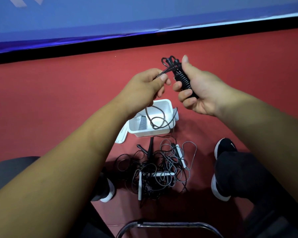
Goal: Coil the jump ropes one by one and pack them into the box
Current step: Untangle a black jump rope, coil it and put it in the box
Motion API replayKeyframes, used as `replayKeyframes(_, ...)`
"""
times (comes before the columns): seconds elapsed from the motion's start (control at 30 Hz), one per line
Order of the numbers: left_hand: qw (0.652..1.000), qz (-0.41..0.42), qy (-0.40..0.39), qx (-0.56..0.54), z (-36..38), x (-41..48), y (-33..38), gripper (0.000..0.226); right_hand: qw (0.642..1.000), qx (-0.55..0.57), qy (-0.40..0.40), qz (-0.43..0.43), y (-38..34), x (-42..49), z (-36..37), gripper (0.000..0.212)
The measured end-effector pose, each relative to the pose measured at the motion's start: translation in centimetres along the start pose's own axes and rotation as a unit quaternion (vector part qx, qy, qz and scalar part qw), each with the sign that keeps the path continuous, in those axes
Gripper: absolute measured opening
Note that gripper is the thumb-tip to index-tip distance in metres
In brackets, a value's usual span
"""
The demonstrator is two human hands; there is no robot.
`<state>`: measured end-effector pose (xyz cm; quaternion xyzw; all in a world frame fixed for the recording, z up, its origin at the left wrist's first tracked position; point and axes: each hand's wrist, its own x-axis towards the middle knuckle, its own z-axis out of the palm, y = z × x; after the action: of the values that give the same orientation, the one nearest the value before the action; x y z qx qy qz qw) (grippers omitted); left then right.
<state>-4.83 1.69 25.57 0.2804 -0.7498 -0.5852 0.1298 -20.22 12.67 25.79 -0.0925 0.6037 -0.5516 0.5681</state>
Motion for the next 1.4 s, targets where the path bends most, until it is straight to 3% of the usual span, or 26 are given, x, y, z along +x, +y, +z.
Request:
replayKeyframes(0.17, 0.999, 0.018, -0.028, -0.005, -0.2, -0.1, 0.2, 0.031, 1.000, 0.014, 0.007, -0.010, -0.6, -0.4, -0.6, 0.051)
replayKeyframes(0.33, 0.995, 0.005, -0.016, 0.100, -1.4, 0.1, -0.3, 0.023, 1.000, -0.001, -0.002, -0.018, -0.8, -0.9, -0.7, 0.030)
replayKeyframes(0.5, 0.989, -0.024, -0.017, 0.143, -1.9, 0.3, -0.9, 0.021, 0.998, -0.057, -0.022, -0.017, -0.3, -1.4, 0.1, 0.035)
replayKeyframes(0.6, 0.993, -0.052, -0.065, 0.088, -2.6, 0.3, -1.4, 0.020, 0.992, -0.115, -0.005, -0.049, -0.2, -1.6, 0.1, 0.045)
replayKeyframes(0.67, 0.995, -0.068, -0.073, -0.011, -2.9, 0.2, -1.1, 0.032, 0.985, -0.160, 0.002, -0.067, -0.2, -1.5, -0.1, 0.053)
replayKeyframes(0.73, 0.989, -0.078, -0.034, -0.122, -3.0, 0.4, -0.3, 0.041, 0.980, -0.183, -0.007, -0.071, 0.1, -1.5, -0.2, 0.054)
replayKeyframes(0.8, 0.984, -0.078, 0.011, -0.163, -2.7, 0.7, 0.3, 0.038, 0.975, -0.211, -0.020, -0.073, 0.7, -1.4, 0.0, 0.052)
replayKeyframes(0.9, 0.998, -0.043, 0.010, -0.043, -2.4, 0.2, 0.3, 0.046, 0.965, -0.249, -0.039, -0.072, 1.5, -1.5, 0.6, 0.051)
replayKeyframes(1.0, 0.999, -0.005, -0.014, 0.043, -1.9, -0.2, 0.1, 0.034, 0.965, -0.249, -0.056, -0.058, 1.8, -2.0, 1.3, 0.053)
replayKeyframes(1.27, 0.997, 0.056, -0.012, 0.058, -1.9, -0.4, 0.9, 0.023, 0.982, -0.127, -0.139, -0.002, 1.4, -2.4, 1.1, 0.049)
replayKeyframes(1.4, 0.995, 0.036, 0.010, 0.091, -1.5, -0.4, 0.7, 0.023, 0.988, -0.098, -0.120, 0.028, 1.6, -2.1, 1.1, 0.044)
